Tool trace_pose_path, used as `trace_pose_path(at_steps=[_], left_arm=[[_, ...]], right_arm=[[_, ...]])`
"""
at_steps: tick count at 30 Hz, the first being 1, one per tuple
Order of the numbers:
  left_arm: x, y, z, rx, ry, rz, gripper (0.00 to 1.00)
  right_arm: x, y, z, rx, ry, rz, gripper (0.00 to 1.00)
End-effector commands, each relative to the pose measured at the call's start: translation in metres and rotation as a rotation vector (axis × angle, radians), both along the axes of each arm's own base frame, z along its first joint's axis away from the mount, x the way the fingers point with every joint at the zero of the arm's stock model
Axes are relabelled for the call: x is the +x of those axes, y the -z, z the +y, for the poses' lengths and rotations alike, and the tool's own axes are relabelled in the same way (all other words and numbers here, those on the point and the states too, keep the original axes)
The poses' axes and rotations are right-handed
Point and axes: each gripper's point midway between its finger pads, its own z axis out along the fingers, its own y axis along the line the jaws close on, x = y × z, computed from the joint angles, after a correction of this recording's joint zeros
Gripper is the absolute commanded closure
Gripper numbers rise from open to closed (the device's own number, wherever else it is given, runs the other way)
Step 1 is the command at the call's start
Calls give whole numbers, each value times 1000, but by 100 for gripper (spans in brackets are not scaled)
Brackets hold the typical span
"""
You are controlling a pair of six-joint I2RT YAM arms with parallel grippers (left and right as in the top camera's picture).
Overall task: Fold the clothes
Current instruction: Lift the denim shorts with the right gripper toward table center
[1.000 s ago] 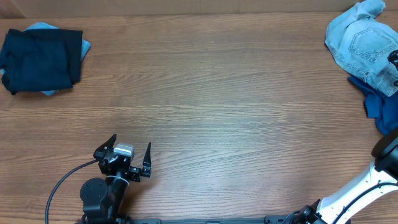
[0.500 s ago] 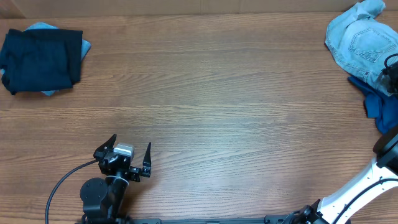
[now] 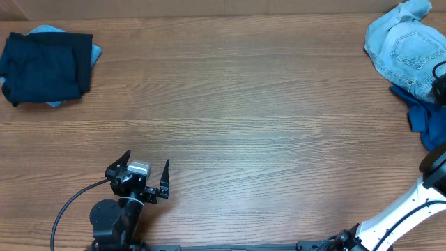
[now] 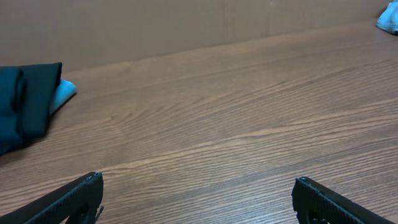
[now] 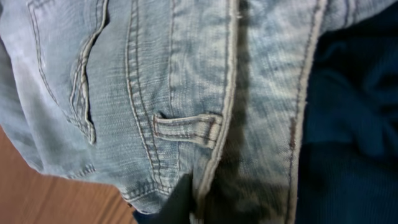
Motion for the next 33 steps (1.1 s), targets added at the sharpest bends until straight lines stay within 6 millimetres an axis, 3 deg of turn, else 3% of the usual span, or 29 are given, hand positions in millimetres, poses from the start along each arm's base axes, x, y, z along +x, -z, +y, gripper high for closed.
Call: trace_pose_path(at_steps=[1, 4, 8, 12, 14, 17, 22, 27, 33], left_arm=[[1, 3, 4, -10, -22, 5, 0], [1, 3, 4, -10, -22, 5, 0], [1, 3, 4, -10, -22, 5, 0], [1, 4, 4, -10, -22, 5, 0], [1, 3, 4, -10, -22, 5, 0], [1, 3, 4, -11, -22, 5, 0], [1, 3, 4, -11, -22, 5, 0], [1, 4, 4, -10, -22, 5, 0], [1, 3, 4, -10, -22, 5, 0]], right_arm=[[7, -18, 9, 30, -30, -47, 96], [16, -61, 22, 46, -81, -153, 96], [26, -146, 49, 8, -167, -310, 96], [24, -222, 84, -74, -242, -403, 96], [21, -269, 114, -121, -297, -463, 96], [17, -316, 151, -162, -364, -532, 96], [-1, -407, 237, -233, -520, -686, 96], [-25, -456, 297, -249, -633, -783, 96], [-48, -485, 356, -205, -787, -874, 96]])
